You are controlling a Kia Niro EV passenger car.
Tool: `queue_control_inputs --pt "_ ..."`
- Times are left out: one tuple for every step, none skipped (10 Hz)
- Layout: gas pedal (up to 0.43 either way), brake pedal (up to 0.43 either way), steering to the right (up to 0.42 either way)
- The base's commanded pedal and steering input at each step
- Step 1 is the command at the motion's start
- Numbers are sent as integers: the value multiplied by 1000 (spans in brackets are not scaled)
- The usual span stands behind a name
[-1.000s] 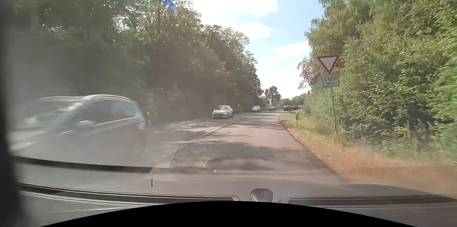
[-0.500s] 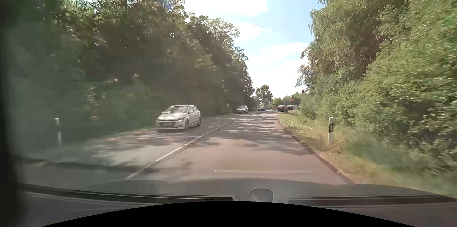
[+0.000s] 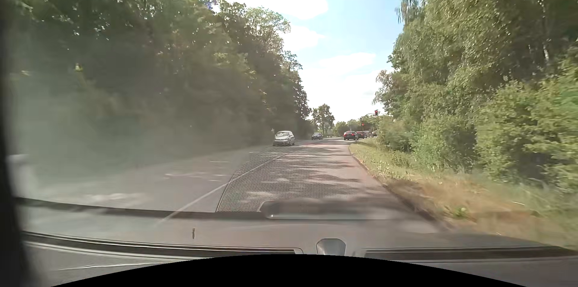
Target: Follow the waypoints while adhering to traffic rules and regulations
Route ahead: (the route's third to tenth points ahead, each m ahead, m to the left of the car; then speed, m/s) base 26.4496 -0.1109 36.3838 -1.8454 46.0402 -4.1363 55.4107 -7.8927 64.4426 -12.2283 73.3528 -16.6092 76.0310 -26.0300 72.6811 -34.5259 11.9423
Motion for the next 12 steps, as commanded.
queue_control_inputs --pt "0 6 32" --pt "0 6 32" --pt "0 6 32" --pt "0 0 33" --pt "0 6 33" --pt "0 6 34" --pt "0 6 34" --pt "0 6 33" --pt "0 6 34" --pt "0 6 33" --pt "0 6 32" --pt "0 6 31"
